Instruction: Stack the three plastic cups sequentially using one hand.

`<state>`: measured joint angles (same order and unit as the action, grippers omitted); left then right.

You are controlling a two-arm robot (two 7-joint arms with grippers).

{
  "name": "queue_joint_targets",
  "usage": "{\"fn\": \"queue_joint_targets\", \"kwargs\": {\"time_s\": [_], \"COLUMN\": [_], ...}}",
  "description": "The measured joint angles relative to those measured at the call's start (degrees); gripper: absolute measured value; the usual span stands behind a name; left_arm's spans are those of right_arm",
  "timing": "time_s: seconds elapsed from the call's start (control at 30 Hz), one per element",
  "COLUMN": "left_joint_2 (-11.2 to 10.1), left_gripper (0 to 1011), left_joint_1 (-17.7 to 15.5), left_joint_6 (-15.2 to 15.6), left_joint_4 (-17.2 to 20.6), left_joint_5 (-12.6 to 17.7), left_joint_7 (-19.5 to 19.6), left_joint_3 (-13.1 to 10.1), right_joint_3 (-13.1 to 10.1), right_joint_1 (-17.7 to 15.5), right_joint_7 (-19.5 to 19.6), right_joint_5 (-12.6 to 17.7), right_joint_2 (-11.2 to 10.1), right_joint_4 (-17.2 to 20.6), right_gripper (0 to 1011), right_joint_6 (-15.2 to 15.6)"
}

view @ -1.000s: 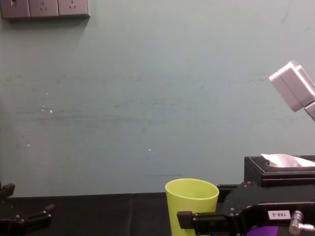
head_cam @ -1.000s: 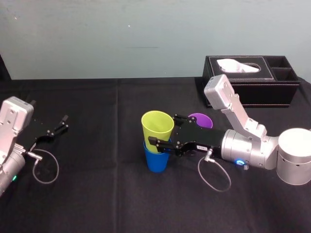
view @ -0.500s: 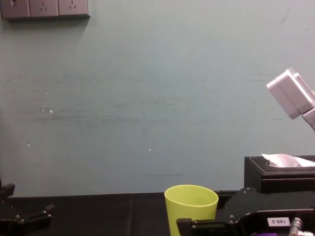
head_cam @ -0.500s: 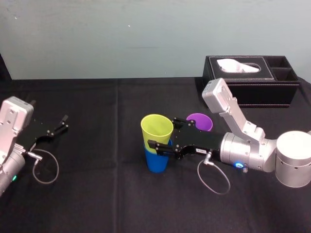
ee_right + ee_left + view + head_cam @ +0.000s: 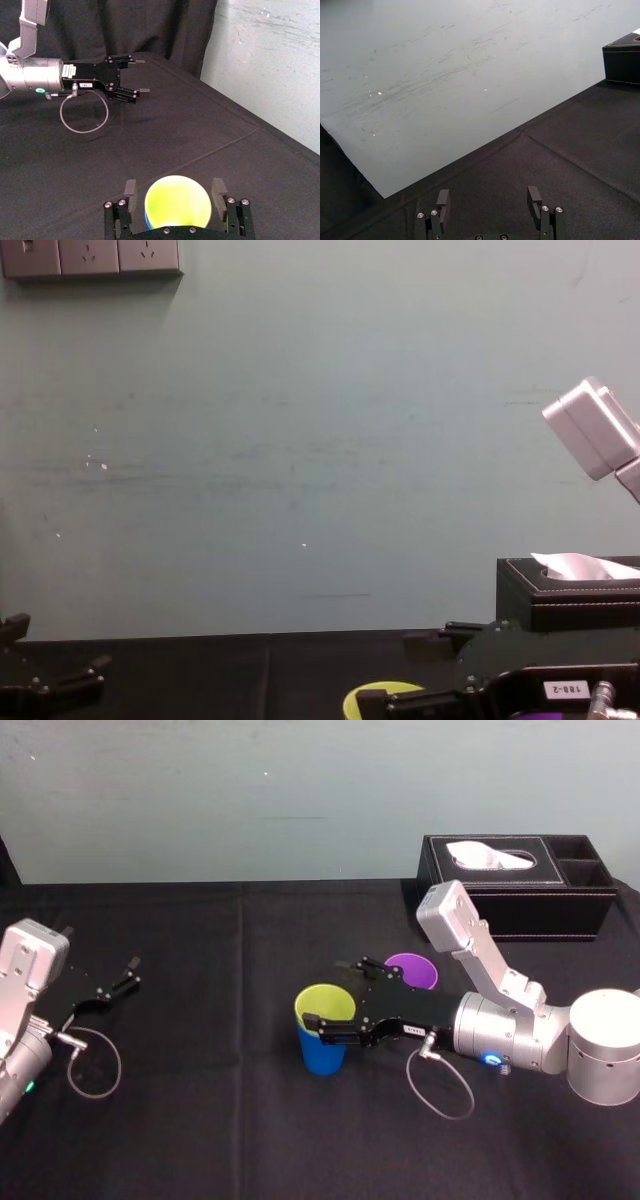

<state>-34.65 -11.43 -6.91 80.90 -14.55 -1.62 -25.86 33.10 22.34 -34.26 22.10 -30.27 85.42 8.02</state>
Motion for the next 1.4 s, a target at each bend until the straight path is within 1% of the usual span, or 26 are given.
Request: {"fn": "queue_joint_targets", "kwargs": {"time_s": [0.1, 0.57, 0.63, 0.8, 0.9, 1.1, 1.13, 1.23, 1.33, 1.4], "left_joint_2": [0.00, 0.00, 0.00, 0.00, 0.00, 0.00, 0.00, 0.00, 0.00, 0.00], "left_gripper": [1010, 1010, 1010, 1010, 1010, 1010, 1010, 1010, 1010, 1010], "left_joint_1": [0.00, 0.00, 0.00, 0.00, 0.00, 0.00, 0.00, 0.00, 0.00, 0.00], "left_joint_6": [0.00, 0.00, 0.00, 0.00, 0.00, 0.00, 0.00, 0.00, 0.00, 0.00], "left_joint_4": [0.00, 0.00, 0.00, 0.00, 0.00, 0.00, 0.00, 0.00, 0.00, 0.00], "left_joint_5": [0.00, 0.00, 0.00, 0.00, 0.00, 0.00, 0.00, 0.00, 0.00, 0.00], "left_joint_7": [0.00, 0.00, 0.00, 0.00, 0.00, 0.00, 0.00, 0.00, 0.00, 0.00], "left_joint_3": [0.00, 0.00, 0.00, 0.00, 0.00, 0.00, 0.00, 0.00, 0.00, 0.00], "right_joint_3": [-0.02, -0.05, -0.32, -1.81, -3.52, -5.99, -6.71, -7.88, -9.63, -10.24], "right_joint_1": [0.00, 0.00, -0.14, -1.21, -2.63, -5.00, -5.81, -7.04, -9.00, -9.78], "right_joint_7": [0.01, 0.02, 0.20, 0.98, 1.59, 2.46, 2.70, 3.12, 3.70, 3.90], "right_joint_5": [0.02, 0.09, 0.15, 0.71, 1.42, 2.32, 2.60, 2.91, 3.35, 3.40], "right_joint_2": [0.00, 0.00, -0.10, -0.89, -2.22, -4.23, -4.80, -5.63, -6.76, -7.21], "right_joint_4": [0.03, 0.07, 0.25, 1.19, 2.38, 4.15, 4.58, 5.18, 5.71, 5.78], "right_gripper": [1002, 1002, 1003, 1003, 1003, 1003, 1003, 1003, 1003, 1002], "right_joint_6": [0.01, 0.02, -0.06, -0.64, -1.13, -1.92, -2.22, -2.71, -3.66, -4.00]}}
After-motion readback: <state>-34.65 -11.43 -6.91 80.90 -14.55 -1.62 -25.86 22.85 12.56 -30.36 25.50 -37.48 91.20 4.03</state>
